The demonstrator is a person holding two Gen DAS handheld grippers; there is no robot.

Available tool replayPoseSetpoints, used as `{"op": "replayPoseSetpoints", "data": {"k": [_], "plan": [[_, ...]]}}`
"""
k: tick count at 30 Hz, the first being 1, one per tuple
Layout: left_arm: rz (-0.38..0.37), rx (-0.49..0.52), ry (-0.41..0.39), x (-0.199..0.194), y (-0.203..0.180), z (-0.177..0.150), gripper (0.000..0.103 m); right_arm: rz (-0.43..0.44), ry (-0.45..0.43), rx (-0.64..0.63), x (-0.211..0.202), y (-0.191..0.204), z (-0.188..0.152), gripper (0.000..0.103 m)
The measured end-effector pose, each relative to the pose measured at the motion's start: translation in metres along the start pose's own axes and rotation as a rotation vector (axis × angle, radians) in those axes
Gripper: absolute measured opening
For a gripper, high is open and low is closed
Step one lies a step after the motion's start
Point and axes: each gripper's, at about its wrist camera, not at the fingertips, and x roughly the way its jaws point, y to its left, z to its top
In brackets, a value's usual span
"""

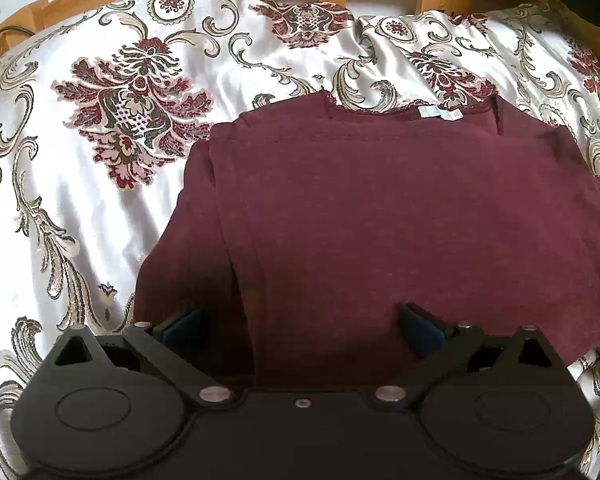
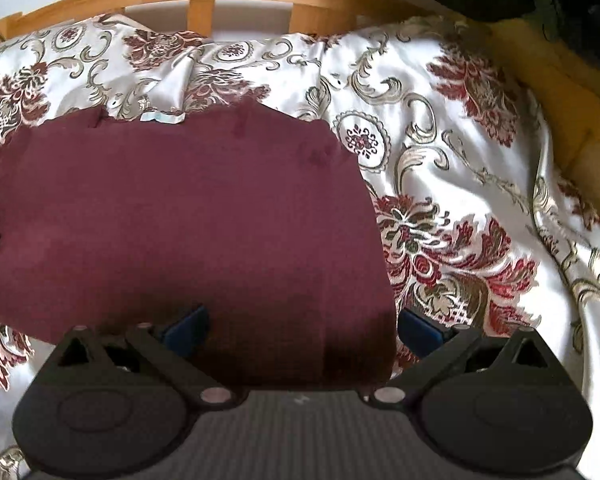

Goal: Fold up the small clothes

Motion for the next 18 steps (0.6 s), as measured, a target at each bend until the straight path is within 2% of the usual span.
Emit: {"op": "replayPoseSetpoints", "data": {"k": [12, 18], "plan": [[-0.003, -0.007, -0.004, -0.001, 0.002, 0.0, 0.102, 0.009, 0.017, 0.032, 0.003, -0.001, -0.006, 0.103], [0.006, -0.001, -0.059, -0.018, 0.005, 0.002, 0.102, 0.015, 0.021, 0.042, 0.0, -0.003, -0.005, 0.103]]}}
